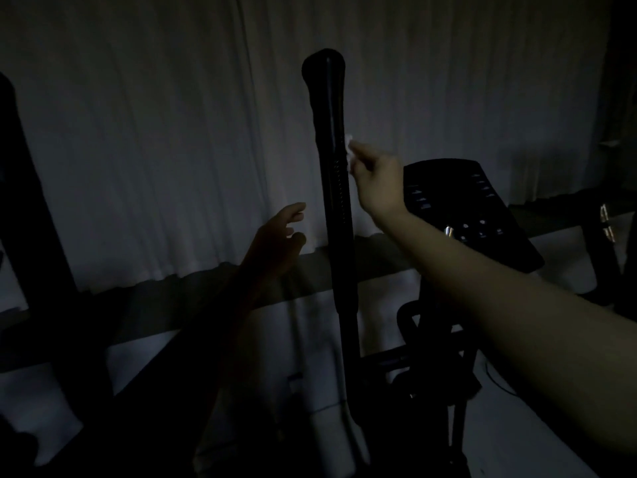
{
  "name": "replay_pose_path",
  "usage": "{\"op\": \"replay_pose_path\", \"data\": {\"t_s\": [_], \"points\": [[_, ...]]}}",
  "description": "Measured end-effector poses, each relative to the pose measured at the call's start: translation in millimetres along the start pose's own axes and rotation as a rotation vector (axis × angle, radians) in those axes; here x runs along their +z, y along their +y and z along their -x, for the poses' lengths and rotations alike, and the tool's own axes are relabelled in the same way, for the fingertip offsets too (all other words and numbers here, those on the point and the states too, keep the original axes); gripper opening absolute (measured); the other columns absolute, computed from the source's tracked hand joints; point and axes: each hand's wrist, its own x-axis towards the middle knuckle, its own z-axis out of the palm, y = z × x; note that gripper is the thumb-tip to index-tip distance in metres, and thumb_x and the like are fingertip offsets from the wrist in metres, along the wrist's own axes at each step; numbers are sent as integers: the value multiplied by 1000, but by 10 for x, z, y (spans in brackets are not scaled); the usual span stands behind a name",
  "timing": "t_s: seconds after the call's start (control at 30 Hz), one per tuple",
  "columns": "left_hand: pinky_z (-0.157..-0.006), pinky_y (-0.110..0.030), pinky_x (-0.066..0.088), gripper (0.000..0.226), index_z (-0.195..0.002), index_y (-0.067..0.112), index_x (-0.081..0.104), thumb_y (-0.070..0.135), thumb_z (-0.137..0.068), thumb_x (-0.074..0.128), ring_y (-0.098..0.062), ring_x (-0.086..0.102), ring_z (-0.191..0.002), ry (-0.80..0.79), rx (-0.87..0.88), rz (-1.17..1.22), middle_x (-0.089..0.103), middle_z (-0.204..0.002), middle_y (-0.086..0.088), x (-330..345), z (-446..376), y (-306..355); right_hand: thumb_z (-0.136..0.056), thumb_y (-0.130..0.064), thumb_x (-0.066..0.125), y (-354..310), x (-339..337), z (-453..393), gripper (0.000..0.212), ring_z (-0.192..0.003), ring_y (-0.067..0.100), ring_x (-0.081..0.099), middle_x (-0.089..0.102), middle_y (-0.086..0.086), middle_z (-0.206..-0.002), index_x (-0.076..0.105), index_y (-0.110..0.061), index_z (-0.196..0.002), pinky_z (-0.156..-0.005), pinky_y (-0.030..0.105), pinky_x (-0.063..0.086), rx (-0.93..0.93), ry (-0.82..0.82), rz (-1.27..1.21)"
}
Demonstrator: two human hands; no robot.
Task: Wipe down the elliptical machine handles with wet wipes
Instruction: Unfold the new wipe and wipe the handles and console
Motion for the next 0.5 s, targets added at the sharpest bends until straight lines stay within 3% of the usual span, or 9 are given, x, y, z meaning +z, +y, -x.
{"op": "replay_pose_path", "data": {"t_s": [0.07,0.17,0.23,0.33,0.37,0.5], "points": [[-98,-41,50,55,-145,24,42,3,-94,49,-21,52,-123,-15,-15,15,52,-142,-1,-9,22,-23,-95,2,48,218,2,374,34,-107,10,61,67,9,-120,62,-1,-126,-95,18,47,7,5,77],[-101,-42,49,56,-144,26,42,3,-93,49,-22,49,-128,-36,-55,20,51,-143,0,44,50,-61,-92,4,54,678,-59,1115,30,-104,15,64,72,11,-112,68,-1,-119,-92,18,48,61,-76,164],[-103,-35,45,56,-144,24,44,3,-93,49,-22,49,-128,-35,-60,7,52,-143,-1,99,71,-66,-92,1,57,823,-128,1355,27,-101,17,65,72,5,-107,69,-3,-117,-90,19,52,143,-168,130],[-100,-29,42,56,-145,22,44,2,-93,49,-22,49,-128,-54,-57,19,52,-142,-2,147,68,-46,-94,-2,58,666,-172,1006,28,-108,19,65,71,9,-115,68,-3,-120,-99,35,52,146,-148,95],[-101,-31,43,56,-145,22,43,2,-93,50,-22,49,-128,-70,-55,28,51,-143,-3,149,61,-40,-95,-6,58,537,-173,787,29,-112,19,64,69,10,-120,66,-3,-123,-100,34,51,128,-107,51],[-100,-28,41,57,-145,21,42,1,-92,51,-21,50,-128,-66,-20,-1,52,-142,-4,115,53,-64,-99,-5,52,103,-78,222,34,-115,9,58,61,4,-130,56,-2,-132,-91,11,49,123,-8,-103]]}}
